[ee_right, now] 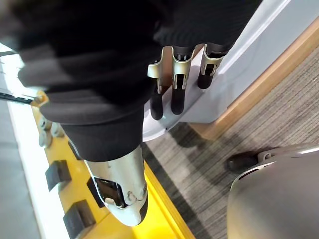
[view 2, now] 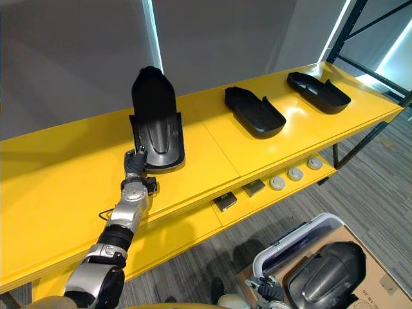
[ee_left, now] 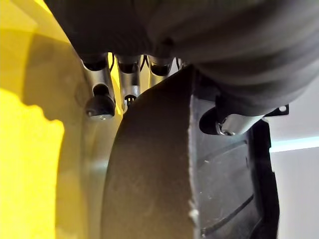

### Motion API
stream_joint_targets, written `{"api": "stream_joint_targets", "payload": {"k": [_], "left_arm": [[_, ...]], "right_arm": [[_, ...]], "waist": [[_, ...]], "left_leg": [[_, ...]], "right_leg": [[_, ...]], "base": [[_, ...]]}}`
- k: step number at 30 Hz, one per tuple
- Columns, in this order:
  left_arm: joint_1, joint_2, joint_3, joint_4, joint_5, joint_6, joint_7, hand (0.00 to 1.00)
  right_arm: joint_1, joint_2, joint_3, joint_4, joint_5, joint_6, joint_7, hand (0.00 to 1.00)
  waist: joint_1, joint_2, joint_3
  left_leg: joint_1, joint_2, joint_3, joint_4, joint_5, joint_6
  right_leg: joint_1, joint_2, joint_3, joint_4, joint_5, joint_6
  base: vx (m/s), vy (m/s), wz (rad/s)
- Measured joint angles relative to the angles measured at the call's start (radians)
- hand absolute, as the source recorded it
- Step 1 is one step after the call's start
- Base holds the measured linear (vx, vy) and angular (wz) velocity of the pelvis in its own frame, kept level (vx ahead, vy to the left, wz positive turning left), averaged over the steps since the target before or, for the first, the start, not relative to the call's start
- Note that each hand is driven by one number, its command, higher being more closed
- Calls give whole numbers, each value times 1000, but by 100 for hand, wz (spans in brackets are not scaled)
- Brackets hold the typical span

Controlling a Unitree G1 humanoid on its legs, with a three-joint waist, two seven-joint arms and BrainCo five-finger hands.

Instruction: Walk over and take plastic housings, then place them on the shelf

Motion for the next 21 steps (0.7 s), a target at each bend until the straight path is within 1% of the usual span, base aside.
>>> {"api": "stream_joint_targets", "payload": {"k": [4,7,10,13,16,19,21], "left_arm": [[-24,-1,1,2,-32,2,22,0],[-27,-3,10,3,-52,1,33,0],[-30,-3,20,3,-82,-10,47,0],[-30,-8,20,3,-116,-11,50,0],[-30,-19,20,2,-119,-14,50,0],[-30,-32,11,-2,-118,-27,50,0],[-29,-31,-22,-6,-112,-29,45,0]], "right_arm": [[-20,4,0,1,0,12,0,0],[-28,9,0,1,0,11,-1,0],[-45,9,0,1,1,11,-1,0],[-44,9,0,0,1,11,-2,0],[-44,8,0,0,1,11,-3,0],[-43,7,0,0,2,11,-4,0],[-41,7,0,0,1,11,-6,0]], "waist": [[-2,0,1],[-2,-4,12],[-1,-8,24],[-1,-5,27],[-1,-5,27],[-1,-5,27],[0,-4,27]], "left_leg": [[4,-6,-8,0,0,0],[20,-6,-14,0,-1,1],[15,-7,-15,0,-2,1],[14,-5,-16,-1,-3,-2],[13,-2,-16,-3,-5,-4],[10,0,-16,-7,-5,-4],[10,1,-16,-7,-5,-4]], "right_leg": [[6,-6,-2,0,0,0],[25,-7,-5,0,0,0],[21,-9,-7,0,-2,2],[20,-7,-10,-1,-8,6],[19,-5,-11,-1,-9,7],[18,-4,-16,-1,-12,3],[18,-4,-17,-1,-12,7]], "base": [[32,43,3],[-45,29,5],[-98,6,3],[-108,-7,1],[-66,-14,1],[-32,-8,4],[0,0,0]]}}
